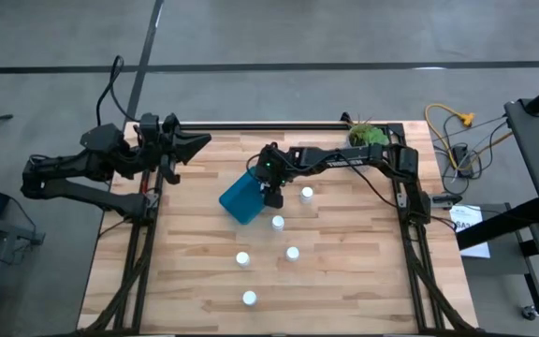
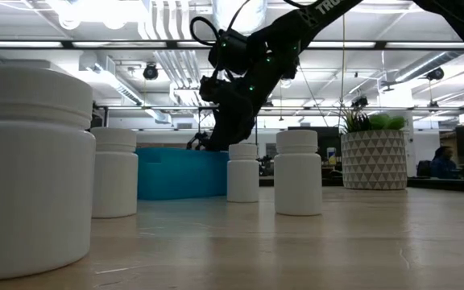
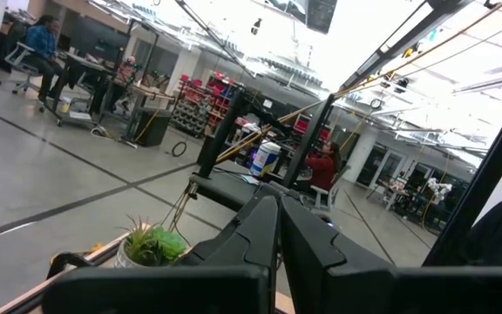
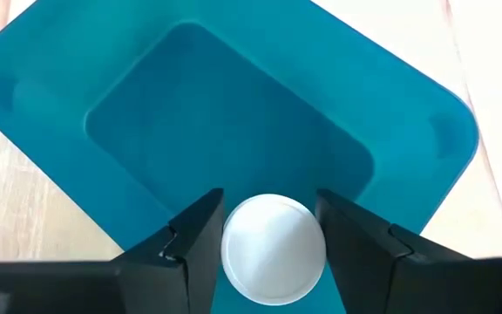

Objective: Pick and place pill bottles into a basket
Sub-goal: Put the right white pill bottle into the blue container, then put the top white pill bottle into the blue container

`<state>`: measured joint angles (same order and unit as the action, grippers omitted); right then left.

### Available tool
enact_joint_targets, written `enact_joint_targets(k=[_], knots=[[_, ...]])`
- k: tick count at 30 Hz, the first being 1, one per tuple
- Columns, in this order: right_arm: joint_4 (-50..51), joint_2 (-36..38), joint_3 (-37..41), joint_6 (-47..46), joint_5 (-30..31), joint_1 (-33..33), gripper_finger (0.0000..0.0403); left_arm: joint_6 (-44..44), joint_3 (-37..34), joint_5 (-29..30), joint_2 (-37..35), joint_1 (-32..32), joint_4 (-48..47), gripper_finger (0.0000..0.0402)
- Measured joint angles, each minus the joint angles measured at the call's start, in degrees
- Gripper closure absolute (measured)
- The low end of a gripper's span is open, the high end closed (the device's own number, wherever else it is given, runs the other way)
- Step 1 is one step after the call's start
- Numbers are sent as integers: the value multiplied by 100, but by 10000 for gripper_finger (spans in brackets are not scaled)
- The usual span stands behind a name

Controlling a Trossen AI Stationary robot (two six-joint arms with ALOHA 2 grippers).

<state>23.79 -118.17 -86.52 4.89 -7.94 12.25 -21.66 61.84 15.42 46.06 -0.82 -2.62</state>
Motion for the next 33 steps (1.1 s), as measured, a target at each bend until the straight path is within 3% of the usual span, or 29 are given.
enact_joint_targets(k=[20,33], knots=[[299,273,-13,-43,-98,-34,201,1,0,0,-9,0,3,402],[605,1090,-17,-55,-108,-35,175,-1,0,-2,-57,0,1,402]])
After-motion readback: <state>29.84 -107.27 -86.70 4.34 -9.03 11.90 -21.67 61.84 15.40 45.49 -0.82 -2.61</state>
